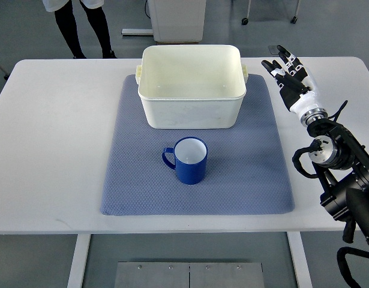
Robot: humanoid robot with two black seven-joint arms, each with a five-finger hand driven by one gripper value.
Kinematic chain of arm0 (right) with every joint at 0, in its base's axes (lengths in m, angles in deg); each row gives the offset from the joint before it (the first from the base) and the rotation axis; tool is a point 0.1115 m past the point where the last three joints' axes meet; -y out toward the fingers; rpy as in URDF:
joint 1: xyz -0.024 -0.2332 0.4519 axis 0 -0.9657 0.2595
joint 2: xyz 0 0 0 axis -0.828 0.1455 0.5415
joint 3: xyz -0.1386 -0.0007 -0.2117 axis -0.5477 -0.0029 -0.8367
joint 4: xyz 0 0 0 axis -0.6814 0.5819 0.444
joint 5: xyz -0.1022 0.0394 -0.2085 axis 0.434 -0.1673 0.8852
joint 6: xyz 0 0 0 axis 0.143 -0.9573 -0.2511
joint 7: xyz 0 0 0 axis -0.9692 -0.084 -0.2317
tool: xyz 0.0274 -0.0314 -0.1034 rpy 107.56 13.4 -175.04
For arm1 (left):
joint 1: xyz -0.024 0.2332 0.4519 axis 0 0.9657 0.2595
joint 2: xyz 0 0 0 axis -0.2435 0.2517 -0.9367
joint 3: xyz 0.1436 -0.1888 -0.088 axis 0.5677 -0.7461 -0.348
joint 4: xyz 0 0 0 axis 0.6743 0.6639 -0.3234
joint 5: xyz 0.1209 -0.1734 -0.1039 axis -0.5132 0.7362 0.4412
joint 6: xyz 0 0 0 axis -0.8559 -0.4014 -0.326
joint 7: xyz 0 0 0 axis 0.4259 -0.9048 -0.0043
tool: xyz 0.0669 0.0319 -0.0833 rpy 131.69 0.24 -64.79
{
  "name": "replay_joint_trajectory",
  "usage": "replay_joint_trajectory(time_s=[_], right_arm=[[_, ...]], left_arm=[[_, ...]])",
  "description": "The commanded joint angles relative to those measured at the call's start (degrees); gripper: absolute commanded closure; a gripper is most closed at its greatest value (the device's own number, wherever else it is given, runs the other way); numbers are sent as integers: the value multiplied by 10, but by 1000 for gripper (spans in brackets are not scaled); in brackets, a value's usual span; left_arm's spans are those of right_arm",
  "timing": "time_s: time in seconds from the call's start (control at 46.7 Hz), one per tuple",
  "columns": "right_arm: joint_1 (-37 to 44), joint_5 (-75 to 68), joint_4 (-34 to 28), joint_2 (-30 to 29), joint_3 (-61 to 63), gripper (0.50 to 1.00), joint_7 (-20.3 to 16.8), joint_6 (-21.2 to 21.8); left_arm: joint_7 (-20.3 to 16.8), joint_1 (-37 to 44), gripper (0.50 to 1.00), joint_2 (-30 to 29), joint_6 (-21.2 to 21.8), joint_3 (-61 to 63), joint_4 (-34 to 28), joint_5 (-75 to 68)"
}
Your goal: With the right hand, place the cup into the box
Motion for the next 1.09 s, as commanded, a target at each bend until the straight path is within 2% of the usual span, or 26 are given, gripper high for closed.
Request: replay_joint_trajectory(time_s=[0.0, 1.07], right_arm=[[-1, 0, 0, 0, -5, 505, 0, 0], [7, -1, 0, 0, -6, 500, -5, 9]], left_arm=[[0, -1, 500, 0, 0, -1, 0, 0], [0, 1, 500, 0, 1, -1, -1, 0]])
